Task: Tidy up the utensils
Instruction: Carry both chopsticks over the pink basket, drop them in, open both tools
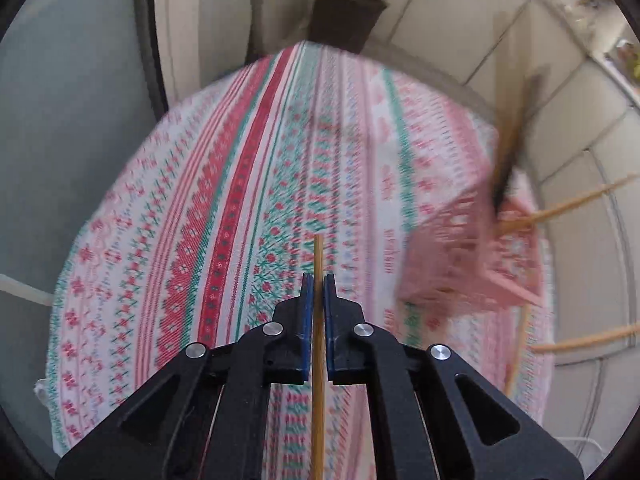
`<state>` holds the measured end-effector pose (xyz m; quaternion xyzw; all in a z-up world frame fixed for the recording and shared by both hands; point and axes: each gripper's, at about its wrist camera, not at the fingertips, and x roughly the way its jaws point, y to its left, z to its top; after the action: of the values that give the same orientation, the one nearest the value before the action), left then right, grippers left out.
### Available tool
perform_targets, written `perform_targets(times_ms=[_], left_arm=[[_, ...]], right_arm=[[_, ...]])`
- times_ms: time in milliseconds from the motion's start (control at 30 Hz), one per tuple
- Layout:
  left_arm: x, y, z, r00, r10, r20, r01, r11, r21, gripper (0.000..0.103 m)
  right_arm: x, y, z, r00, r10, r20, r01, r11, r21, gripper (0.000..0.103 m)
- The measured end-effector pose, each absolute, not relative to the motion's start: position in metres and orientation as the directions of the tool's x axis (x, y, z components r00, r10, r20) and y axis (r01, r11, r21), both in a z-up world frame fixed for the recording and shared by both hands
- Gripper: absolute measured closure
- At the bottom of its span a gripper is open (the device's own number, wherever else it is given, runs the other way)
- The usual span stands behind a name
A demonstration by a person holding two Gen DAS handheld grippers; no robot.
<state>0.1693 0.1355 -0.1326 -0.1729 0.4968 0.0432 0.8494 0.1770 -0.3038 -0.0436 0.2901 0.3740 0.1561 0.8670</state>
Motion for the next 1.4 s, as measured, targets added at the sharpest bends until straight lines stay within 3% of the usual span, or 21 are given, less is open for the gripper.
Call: perform_targets(times_ms=[233, 533, 867, 1033, 1100, 1133, 1167, 1300, 1400], left_arm=[[0.092, 0.13, -0.019, 0.699, -0.053, -0.713, -0.12, 0.975, -0.189, 0.099], [0.124, 0.081, 0.084, 0.849, -0.097, -0.52, -0.004, 0.982, -0.191, 0.098], [0.173, 0.037, 0.073, 0.841, -0.121, -0.528, 0.066, 0.99, -0.123, 0.099], [0.183, 0.046, 0.05, 0.813, -0.176, -0.555, 0.073, 0.976, -0.203, 0.098], [0.183, 0.053, 0.048, 0.807, -0.185, -0.561, 0.063, 0.971, -0.229, 0.079], [0.179, 0.058, 0.049, 0.816, -0.181, -0.549, 0.048, 0.968, -0.248, 0.059], [0.173, 0.065, 0.052, 0.834, -0.174, -0.523, 0.032, 0.963, -0.269, 0.051], [0.146, 0.088, 0.068, 0.905, -0.137, -0.402, -0.013, 0.937, -0.349, 0.045], [0.137, 0.102, 0.072, 0.919, -0.158, -0.361, -0.009, 0.907, -0.421, 0.043]], right_arm=[[0.172, -0.302, -0.037, 0.677, 0.504, -0.537, -0.071, 0.771, 0.633, 0.097], [0.176, -0.307, -0.04, 0.678, 0.499, -0.54, -0.056, 0.767, 0.639, 0.097], [0.184, -0.317, -0.044, 0.677, 0.496, -0.543, -0.032, 0.757, 0.652, 0.097], [0.182, -0.318, -0.039, 0.681, 0.498, -0.536, -0.041, 0.758, 0.651, 0.097], [0.18, -0.316, -0.034, 0.684, 0.501, -0.529, -0.053, 0.758, 0.65, 0.097], [0.179, -0.315, -0.031, 0.685, 0.505, -0.524, -0.061, 0.758, 0.65, 0.097], [0.178, -0.314, -0.027, 0.687, 0.51, -0.518, -0.069, 0.755, 0.652, 0.097], [0.175, -0.306, -0.003, 0.711, 0.518, -0.476, -0.106, 0.748, 0.655, 0.097], [0.181, -0.293, 0.016, 0.737, 0.495, -0.461, -0.121, 0.767, 0.63, 0.097]])
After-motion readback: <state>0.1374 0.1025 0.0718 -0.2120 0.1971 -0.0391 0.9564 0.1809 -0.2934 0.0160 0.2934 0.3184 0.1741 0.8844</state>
